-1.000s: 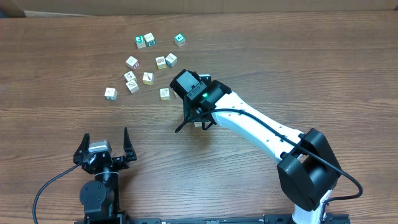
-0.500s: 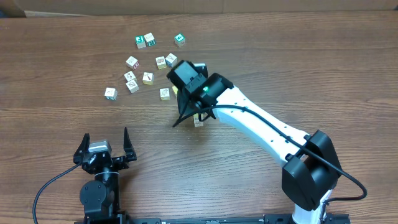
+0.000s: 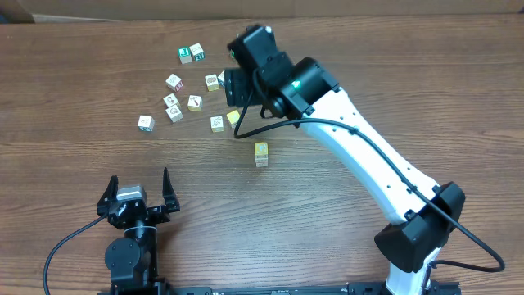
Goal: Form a tower
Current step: 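Open the right gripper to release the block on the stack, then move the right gripper toward the blocks at back-center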
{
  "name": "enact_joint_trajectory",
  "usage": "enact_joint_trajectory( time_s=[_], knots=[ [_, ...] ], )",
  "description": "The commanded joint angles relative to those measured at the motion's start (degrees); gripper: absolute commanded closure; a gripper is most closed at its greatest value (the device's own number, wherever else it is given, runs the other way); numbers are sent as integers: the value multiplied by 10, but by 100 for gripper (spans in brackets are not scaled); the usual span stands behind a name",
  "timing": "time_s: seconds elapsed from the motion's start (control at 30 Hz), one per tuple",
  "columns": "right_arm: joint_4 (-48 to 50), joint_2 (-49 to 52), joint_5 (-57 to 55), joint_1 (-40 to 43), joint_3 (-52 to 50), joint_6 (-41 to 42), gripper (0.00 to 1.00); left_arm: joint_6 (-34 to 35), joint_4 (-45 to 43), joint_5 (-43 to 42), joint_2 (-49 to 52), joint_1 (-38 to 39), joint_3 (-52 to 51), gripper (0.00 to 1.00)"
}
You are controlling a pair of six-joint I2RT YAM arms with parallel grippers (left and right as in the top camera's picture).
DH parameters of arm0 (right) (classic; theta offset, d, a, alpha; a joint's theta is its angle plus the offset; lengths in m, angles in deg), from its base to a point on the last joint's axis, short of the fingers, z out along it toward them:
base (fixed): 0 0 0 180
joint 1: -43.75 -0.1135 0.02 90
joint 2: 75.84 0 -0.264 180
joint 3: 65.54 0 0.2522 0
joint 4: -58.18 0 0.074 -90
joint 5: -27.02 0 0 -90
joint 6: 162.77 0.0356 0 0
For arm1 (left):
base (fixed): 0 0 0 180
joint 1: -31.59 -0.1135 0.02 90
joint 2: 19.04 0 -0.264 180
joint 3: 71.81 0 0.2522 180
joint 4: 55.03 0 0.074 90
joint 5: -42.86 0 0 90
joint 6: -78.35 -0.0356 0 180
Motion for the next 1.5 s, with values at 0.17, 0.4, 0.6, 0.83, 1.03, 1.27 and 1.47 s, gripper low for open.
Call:
enact_joint_trajectory(
  time_s=[0.17, 0.4, 0.6, 0.83, 1.03, 1.27, 1.47],
  knots=[
    [65, -8, 9, 11, 26, -40, 20, -13, -1, -1, -6, 1, -2, 0],
    [129, -8, 9, 12, 26, -41, 16, -13, -1, -1, -6, 1, -2, 1],
    [149, -8, 9, 15, 26, -41, 2, -13, -1, -1, -6, 1, -2, 1],
    [149, -8, 9, 18, 26, -40, 0, -13, -1, -1, -6, 1, -2, 0],
    [157, -8, 9, 19, 26, -40, 0, -13, -1, -1, -6, 1, -2, 0],
    [165, -5, 83, 43, 26, -41, 0, -13, -1, -1, -6, 1, -2, 0],
    [173, 14, 119, 63, 26, -62, 0, -13, -1, -1, -6, 1, -2, 0]
  ],
)
